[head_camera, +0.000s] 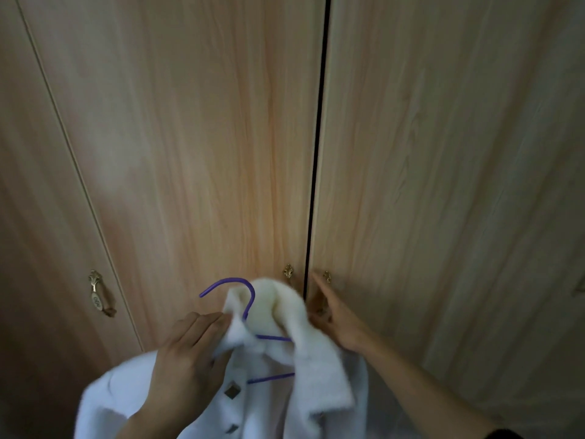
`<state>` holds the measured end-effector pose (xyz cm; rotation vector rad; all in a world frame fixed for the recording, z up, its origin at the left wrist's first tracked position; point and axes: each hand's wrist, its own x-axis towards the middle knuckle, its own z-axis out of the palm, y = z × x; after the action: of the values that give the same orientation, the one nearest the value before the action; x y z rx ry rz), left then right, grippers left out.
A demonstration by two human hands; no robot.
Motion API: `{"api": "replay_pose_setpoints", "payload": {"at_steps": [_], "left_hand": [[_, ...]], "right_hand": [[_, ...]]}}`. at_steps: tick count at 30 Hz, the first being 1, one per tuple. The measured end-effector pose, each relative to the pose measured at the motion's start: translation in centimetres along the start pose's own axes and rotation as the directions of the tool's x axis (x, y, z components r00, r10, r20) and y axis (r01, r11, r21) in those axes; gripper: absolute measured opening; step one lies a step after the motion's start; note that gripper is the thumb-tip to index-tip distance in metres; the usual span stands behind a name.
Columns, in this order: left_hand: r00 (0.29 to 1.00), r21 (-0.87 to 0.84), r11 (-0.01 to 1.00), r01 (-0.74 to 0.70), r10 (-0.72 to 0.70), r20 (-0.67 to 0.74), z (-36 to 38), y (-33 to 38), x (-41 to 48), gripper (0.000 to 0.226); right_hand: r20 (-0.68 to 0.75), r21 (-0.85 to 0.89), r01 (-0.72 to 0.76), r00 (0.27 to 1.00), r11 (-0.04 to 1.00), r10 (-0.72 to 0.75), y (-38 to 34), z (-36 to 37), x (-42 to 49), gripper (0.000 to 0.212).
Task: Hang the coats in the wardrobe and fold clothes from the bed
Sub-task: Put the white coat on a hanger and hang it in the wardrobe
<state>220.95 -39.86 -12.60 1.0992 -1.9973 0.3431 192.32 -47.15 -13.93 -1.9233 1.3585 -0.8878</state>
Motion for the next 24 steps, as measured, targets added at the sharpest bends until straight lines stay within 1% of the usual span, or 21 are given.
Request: {"api": "replay_pose_setpoints", "payload": {"at_steps": [3,5,6,10,15,17,19,22,24], "left_hand": [[0.999,-0.031,0.998,-0.052,0.052,-0.003,-0.1,-0.1,-0.8,0.031],[0.997,-0.057,0.995,-0.079,0.079,0.0,-0.2,0.0,-1.3,0.033],[0.996,-0.075,0.993,-0.092,0.092,-0.003,-0.3,0.1,-1.5,0.033],[0.989,-0.119,0.982,-0.145,0.144,-0.019,-1.0,1.0,-2.1,0.034],[0.992,-0.108,0.986,-0.126,0.128,0.011,-1.6,3.0,-3.5,0.039],[0.991,-0.109,0.986,-0.126,0.13,0.03,-2.1,4.1,-4.2,0.039],[0.992,-0.119,0.987,-0.105,0.112,0.051,-2.7,5.4,-4.9,0.038],[0.993,-0.139,0.987,-0.075,0.086,0.078,-3.8,7.8,-6.0,0.038],[0.992,-0.163,0.984,-0.073,0.088,0.087,-4.6,9.4,-6.8,0.037]], "right_hand": [[-0.019,-0.123,0.02,1.0,0.992,-0.023,-0.5,0.3,-1.8,0.089],[-0.053,-0.215,0.023,0.998,0.976,-0.035,-0.9,0.6,-3.1,0.089],[-0.075,-0.233,0.02,0.996,0.972,-0.039,-1.1,0.8,-3.8,0.089],[-0.123,-0.214,0.015,0.992,0.977,-0.042,-1.8,1.0,-6.3,0.086],[-0.129,-0.305,-0.042,0.992,0.951,0.002,-2.1,0.8,-9.5,0.086],[-0.155,-0.245,-0.087,0.987,0.966,0.05,-2.4,0.9,-10.9,0.078],[-0.186,-0.223,-0.089,0.981,0.971,0.047,-2.3,1.0,-12.6,0.074],[-0.182,-0.356,-0.076,0.983,0.931,0.011,-1.5,0.5,-15.3,0.078],[-0.189,-0.352,-0.101,0.981,0.93,0.035,-1.5,-0.1,-17.2,0.075]]}}
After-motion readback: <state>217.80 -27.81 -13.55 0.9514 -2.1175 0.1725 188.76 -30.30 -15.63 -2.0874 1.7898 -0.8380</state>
